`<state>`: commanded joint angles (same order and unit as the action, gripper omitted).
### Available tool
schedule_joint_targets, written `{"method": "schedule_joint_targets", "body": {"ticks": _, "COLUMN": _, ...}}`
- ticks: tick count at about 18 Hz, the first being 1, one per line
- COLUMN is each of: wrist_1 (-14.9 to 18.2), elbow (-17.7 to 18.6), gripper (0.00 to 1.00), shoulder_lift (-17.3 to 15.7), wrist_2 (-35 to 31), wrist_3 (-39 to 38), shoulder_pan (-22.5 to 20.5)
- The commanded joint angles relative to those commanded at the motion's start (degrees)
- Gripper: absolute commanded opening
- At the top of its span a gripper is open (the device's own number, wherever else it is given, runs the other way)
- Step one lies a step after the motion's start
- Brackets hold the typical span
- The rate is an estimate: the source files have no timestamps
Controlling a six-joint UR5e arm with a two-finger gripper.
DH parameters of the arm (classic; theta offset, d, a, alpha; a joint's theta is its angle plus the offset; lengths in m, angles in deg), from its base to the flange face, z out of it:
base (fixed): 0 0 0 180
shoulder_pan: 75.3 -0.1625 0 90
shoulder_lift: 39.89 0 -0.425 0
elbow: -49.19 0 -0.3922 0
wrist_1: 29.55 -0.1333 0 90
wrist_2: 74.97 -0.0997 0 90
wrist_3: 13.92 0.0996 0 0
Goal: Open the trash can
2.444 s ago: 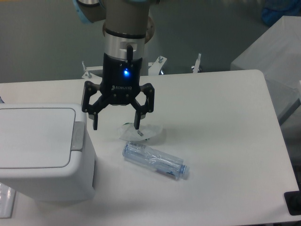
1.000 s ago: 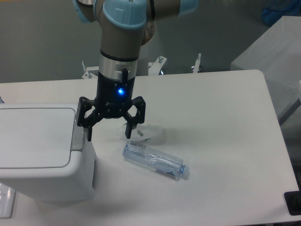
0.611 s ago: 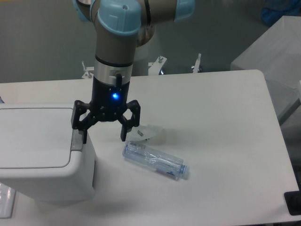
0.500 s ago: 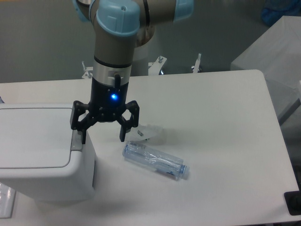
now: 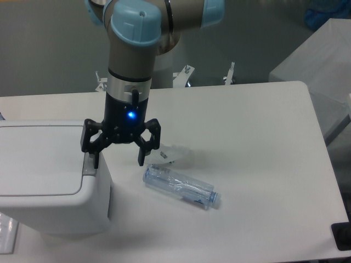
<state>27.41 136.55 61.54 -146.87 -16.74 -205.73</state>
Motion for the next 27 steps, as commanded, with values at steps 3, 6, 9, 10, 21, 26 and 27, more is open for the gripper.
{"method": "schedule_joint_targets", "body": {"ticks": 3, "wrist_1": 0.0, "elbow": 0.1, "gripper": 1.00, "shoulder_lift": 0.0, "wrist_2": 0.0, "wrist_3": 0.0, "shoulder_pan": 0.4}}
{"method": "schedule_joint_targets", "body": {"ticks": 6, "wrist_1": 0.0, "elbow": 0.1, "gripper": 1.00, "shoulder_lift": 0.1, "wrist_2": -0.1, "wrist_3": 0.0, "shoulder_pan": 0.4}}
{"method": "schedule_joint_targets", "body": {"ticks": 9, "wrist_1": 0.0, "elbow": 0.1, "gripper": 1.00, "shoulder_lift": 0.1, "wrist_2": 0.0, "wrist_3": 0.1, "shoulder_pan": 0.4}}
{"method": "schedule_joint_targets", "body": {"ticks": 10, "wrist_1": 0.0, "elbow": 0.1, "gripper": 1.00, "shoulder_lift": 0.1, "wrist_2": 0.0, "wrist_3": 0.1, "shoulder_pan": 0.4}}
{"method": "schedule_joint_targets", "body": {"ticks": 21, "wrist_1": -0.2, "elbow": -8.3, "gripper": 1.00, "shoulder_lift": 0.3, "wrist_2": -0.4, "wrist_3": 7.9, "shoulder_pan": -1.7}}
{"method": "schedule_joint_targets", "body": {"ticks": 26, "wrist_1": 0.3, "elbow": -8.2, "gripper": 1.00, "shoulder_lift": -0.1, "wrist_2": -4.7, "wrist_3": 16.2, "shoulder_pan": -6.1}}
{"method": "schedule_joint_targets", "body": {"ticks": 27, "wrist_1": 0.6, "elbow": -8.3, "gripper": 1.00, "shoulder_lift": -0.1, "wrist_2": -7.3, "wrist_3": 17.6, "shoulder_pan": -6.6}}
